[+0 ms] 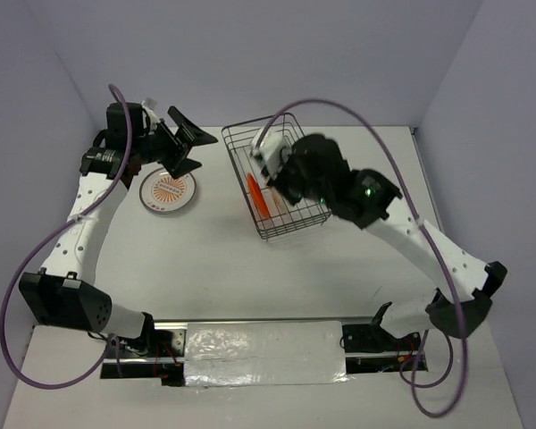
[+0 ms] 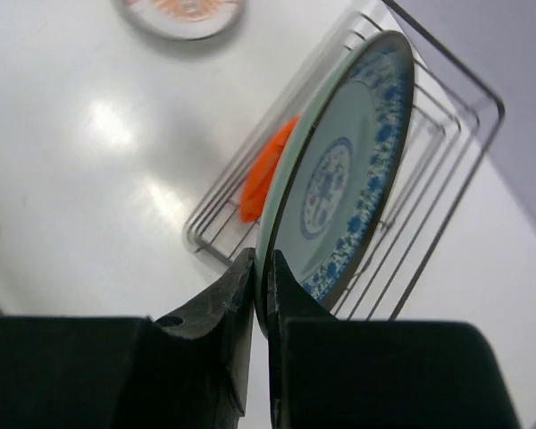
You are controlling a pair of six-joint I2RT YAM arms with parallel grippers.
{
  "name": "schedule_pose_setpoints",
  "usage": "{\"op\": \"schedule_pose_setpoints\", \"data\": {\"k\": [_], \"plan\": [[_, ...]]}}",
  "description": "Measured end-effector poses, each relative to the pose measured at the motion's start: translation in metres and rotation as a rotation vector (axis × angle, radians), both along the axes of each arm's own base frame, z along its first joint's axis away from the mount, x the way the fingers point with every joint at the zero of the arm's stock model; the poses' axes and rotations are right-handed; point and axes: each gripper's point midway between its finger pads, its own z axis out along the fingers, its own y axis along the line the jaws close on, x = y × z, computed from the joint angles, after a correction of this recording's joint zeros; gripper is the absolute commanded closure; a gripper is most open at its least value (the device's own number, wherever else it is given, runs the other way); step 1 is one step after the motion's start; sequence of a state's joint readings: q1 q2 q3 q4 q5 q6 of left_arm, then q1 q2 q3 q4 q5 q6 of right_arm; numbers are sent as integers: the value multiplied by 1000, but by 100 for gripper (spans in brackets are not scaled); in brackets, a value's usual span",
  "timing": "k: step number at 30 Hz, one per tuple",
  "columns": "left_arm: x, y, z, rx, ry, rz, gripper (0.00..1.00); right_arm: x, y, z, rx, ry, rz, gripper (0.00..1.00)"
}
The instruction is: Unload the plates from the dish rack
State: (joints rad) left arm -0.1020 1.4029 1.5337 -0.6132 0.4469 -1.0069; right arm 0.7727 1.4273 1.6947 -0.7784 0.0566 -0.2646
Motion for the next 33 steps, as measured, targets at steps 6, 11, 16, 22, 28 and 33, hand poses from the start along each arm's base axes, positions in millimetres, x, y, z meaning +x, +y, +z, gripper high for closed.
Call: {"op": "schedule_pose_setpoints", "data": {"k": [6, 11, 16, 22, 28, 33], "plan": [[-5, -31, 8, -143, 78, -61, 1, -73, 56, -20, -187, -133, 358, 100], [-17, -38, 5, -147, 114, -81, 11, -59, 79, -50, -356, -160, 382, 100], [-35, -26, -20, -67, 169, -57, 28, -57, 107, -64, -450, -188, 415, 100], [-47, -8, -55, 72, 232, -28, 18, -67, 115, -77, -518, -189, 457, 100], [-44, 15, -57, 196, 234, 15, 5, -73, 112, -80, -543, -184, 458, 100], [-36, 29, -50, 270, 203, 41, 13, -65, 106, -79, -564, -199, 412, 100]]}}
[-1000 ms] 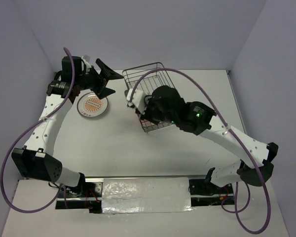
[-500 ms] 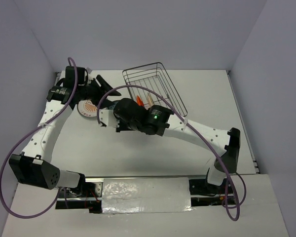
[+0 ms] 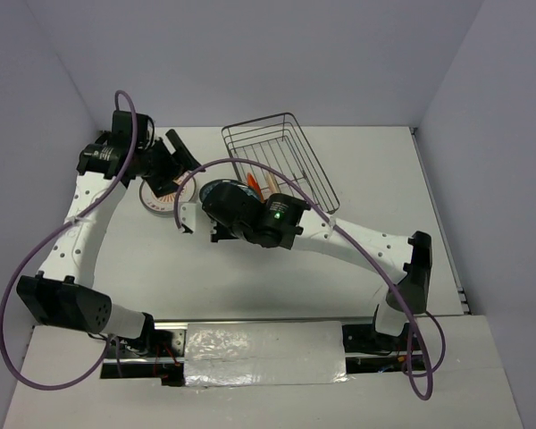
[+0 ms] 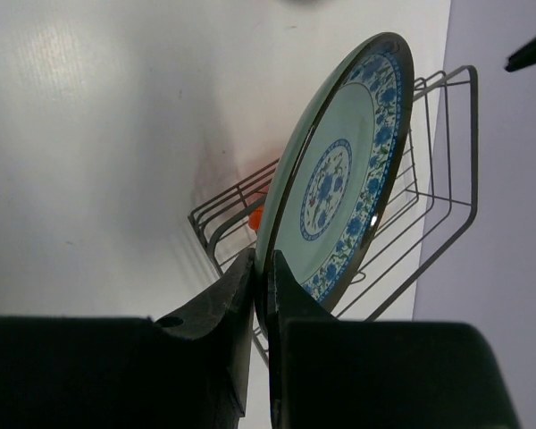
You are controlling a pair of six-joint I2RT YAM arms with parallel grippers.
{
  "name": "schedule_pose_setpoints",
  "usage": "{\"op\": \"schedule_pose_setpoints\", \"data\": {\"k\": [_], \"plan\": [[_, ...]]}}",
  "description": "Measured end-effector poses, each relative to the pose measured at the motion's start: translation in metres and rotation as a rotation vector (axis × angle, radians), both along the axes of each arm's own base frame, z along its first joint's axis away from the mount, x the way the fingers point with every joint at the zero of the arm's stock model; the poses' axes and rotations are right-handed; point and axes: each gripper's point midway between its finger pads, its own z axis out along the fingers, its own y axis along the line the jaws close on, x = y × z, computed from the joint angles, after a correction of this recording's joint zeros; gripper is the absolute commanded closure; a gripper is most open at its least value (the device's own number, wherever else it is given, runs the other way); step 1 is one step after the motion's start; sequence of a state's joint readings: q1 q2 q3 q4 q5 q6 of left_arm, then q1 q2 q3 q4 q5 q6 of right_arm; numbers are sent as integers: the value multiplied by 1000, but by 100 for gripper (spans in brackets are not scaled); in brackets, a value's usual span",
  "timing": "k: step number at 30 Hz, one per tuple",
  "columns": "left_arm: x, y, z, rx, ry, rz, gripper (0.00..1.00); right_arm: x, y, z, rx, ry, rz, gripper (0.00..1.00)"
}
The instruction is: Unload the plates from the dish rack
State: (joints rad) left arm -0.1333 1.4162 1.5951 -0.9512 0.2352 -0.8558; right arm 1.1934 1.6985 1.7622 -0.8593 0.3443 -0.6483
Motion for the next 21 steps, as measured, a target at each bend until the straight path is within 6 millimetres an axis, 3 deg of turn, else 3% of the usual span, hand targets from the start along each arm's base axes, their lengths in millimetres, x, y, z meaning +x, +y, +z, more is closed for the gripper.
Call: {"op": "schedule_pose_setpoints", "data": {"k": [2, 7, 9, 10, 11, 12, 13, 14, 16, 17, 21], "plan": [[-2, 1, -4, 11, 6, -11, 22, 2, 0, 2, 4, -9, -7, 100], [-10, -4, -27, -8, 71, -36, 33, 8, 12, 14, 50, -33, -14, 100], [-12, -7, -29, -21, 79, -46, 66, 12, 22, 18, 71, -39, -15, 100], [-11, -8, -28, -24, 70, -55, 80, 13, 27, 18, 78, -35, -12, 92], [-9, -8, -26, -28, 62, -50, 100, 14, 32, 16, 81, -30, -12, 80], [-7, -7, -26, -22, 51, -52, 100, 15, 36, 12, 83, -20, -23, 66], [-6, -4, -27, -8, 42, -53, 100, 17, 37, 9, 82, -19, -35, 35], [-8, -1, -30, 4, 48, -49, 100, 18, 40, 9, 95, -13, -44, 24], [-14, 6, -41, 43, 63, -27, 100, 22, 43, 8, 126, 2, -64, 16], [-20, 11, -47, 64, 73, -14, 100, 24, 43, 8, 165, 29, -91, 0], [-35, 22, -61, 77, 5, 67, 100, 24, 26, -1, 407, 267, -247, 0]]}}
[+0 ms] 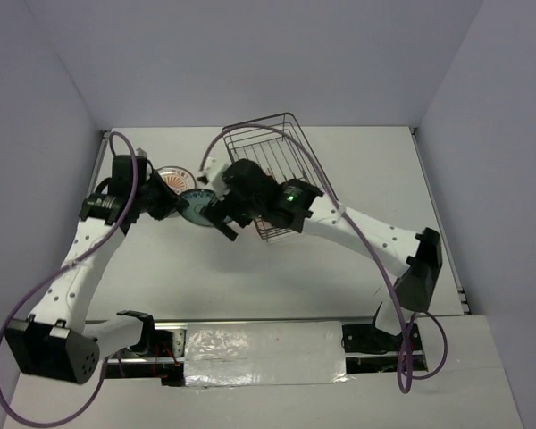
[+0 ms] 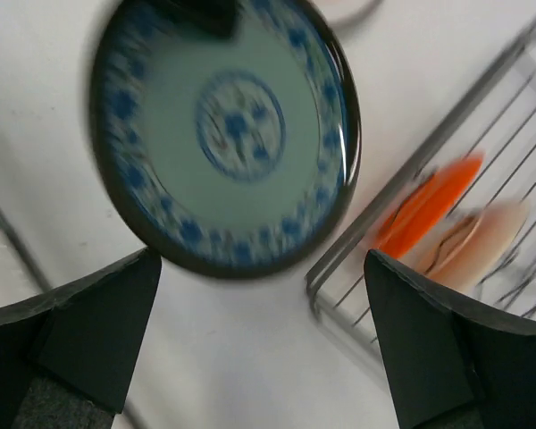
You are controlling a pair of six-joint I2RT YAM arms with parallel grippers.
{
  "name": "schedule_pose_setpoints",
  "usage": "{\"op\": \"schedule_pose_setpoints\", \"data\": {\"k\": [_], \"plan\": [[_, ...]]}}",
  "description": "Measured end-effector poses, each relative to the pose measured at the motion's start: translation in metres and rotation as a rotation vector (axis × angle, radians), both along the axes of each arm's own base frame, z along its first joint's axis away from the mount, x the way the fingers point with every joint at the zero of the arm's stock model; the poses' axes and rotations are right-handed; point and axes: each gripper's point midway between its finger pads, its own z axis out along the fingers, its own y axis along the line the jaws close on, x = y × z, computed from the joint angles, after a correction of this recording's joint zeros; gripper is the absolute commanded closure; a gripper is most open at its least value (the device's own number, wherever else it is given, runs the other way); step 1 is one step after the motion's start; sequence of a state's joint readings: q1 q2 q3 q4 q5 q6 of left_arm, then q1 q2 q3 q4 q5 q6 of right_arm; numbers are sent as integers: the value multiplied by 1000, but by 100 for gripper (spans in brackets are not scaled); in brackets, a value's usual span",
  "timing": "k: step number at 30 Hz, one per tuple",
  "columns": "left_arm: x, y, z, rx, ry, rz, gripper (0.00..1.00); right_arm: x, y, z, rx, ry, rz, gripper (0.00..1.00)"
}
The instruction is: Unload the plates from the dish rack
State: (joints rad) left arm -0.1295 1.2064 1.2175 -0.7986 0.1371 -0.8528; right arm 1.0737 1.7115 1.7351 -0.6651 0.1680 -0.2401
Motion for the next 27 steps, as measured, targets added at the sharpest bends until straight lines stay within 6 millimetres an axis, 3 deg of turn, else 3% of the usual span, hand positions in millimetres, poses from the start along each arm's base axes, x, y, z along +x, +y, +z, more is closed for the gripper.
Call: {"op": "schedule_pose_setpoints", "data": {"k": [2, 3, 7, 9, 12, 13, 15, 16, 18, 19, 20, 23, 26, 27], "plan": [[-2, 6, -7, 20, -97, 16, 100, 6, -30, -6, 73, 126, -146, 0], [-6, 10, -18, 36, -111, 24, 100, 21, -48, 0, 117, 153, -253, 1], [-35, 21, -97, 93, -17, 26, 100, 104, -117, 43, 298, 170, -623, 14], [-44, 23, -130, 107, 45, 27, 100, 128, -134, 53, 340, 173, -702, 21], [-49, 24, -156, 116, 92, 28, 90, 143, -139, 38, 318, 210, -746, 37], [-45, 22, -158, 106, 85, 26, 78, 144, -137, 26, 292, 234, -747, 39], [-35, 21, -157, 101, 59, 27, 66, 146, -133, 0, 242, 289, -750, 41], [-31, 20, -156, 105, 49, 29, 50, 146, -130, -15, 211, 318, -749, 41], [-30, 20, -159, 112, 51, 30, 31, 147, -126, -44, 152, 370, -751, 43], [-31, 21, -160, 118, 57, 31, 13, 147, -125, -55, 129, 390, -752, 45], [-32, 21, -161, 118, 66, 34, 1, 147, -124, -65, 109, 408, -752, 45], [-41, 19, -163, 116, 111, 40, 0, 147, -122, -91, 60, 449, -756, 52], [-51, 19, -154, 133, 168, 25, 0, 149, -122, -101, 36, 456, -759, 76], [-52, 20, -145, 145, 180, 24, 0, 149, -123, -103, 29, 456, -757, 77]]}}
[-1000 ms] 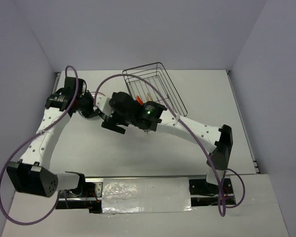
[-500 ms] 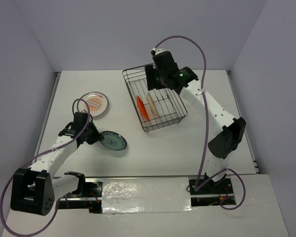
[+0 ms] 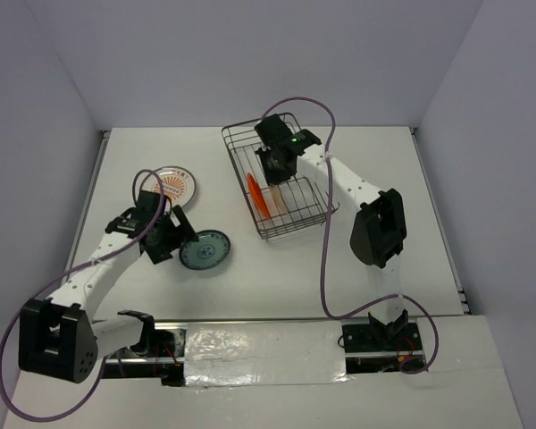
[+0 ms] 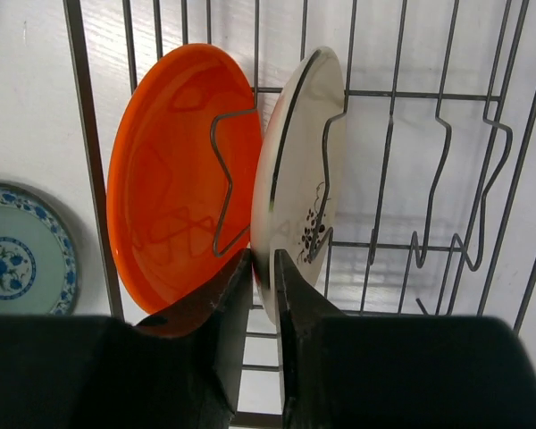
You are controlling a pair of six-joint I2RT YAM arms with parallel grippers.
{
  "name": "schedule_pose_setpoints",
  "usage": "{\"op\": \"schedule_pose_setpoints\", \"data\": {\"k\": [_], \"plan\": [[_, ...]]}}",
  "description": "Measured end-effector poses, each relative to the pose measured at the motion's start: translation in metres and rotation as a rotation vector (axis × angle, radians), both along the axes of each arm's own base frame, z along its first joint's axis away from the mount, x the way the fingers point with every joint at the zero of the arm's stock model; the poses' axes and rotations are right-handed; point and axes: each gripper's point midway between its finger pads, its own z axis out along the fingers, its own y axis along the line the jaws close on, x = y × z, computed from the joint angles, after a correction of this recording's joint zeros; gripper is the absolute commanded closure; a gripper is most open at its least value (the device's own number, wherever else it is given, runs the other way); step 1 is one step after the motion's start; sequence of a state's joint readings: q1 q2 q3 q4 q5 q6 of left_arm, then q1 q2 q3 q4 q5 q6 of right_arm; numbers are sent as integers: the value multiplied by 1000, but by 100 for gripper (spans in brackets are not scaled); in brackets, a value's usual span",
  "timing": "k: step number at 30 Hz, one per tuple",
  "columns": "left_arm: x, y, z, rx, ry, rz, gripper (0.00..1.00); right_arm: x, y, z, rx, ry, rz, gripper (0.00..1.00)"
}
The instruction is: Unload the plates from the dish rack
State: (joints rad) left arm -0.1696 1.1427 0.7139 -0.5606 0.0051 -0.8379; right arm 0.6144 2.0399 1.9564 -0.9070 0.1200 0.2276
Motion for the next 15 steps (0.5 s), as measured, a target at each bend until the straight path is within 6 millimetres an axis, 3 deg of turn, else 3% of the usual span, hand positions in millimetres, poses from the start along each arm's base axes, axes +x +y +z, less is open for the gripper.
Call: {"op": "schedule_pose_setpoints", "data": {"k": [2, 6, 8, 9, 12, 15], "plan": [[7, 2, 27, 23, -19, 0, 1, 1, -1, -2, -7, 0, -2, 78], [33, 7, 110, 58, -190, -8, 1, 2, -2, -2, -15, -8, 0, 83], [43, 8, 153, 64, -284, -17, 1, 2, -1, -2, -9, -5, 4, 100], [46, 8, 170, 63, -319, -20, 0, 2, 1, -2, -4, -3, 13, 100], [53, 5, 205, 58, -377, -40, 1, 0, 2, 2, 10, -2, 19, 100], [61, -5, 225, 17, -405, -74, 0, -1, 2, 16, 18, -11, 23, 100]]}}
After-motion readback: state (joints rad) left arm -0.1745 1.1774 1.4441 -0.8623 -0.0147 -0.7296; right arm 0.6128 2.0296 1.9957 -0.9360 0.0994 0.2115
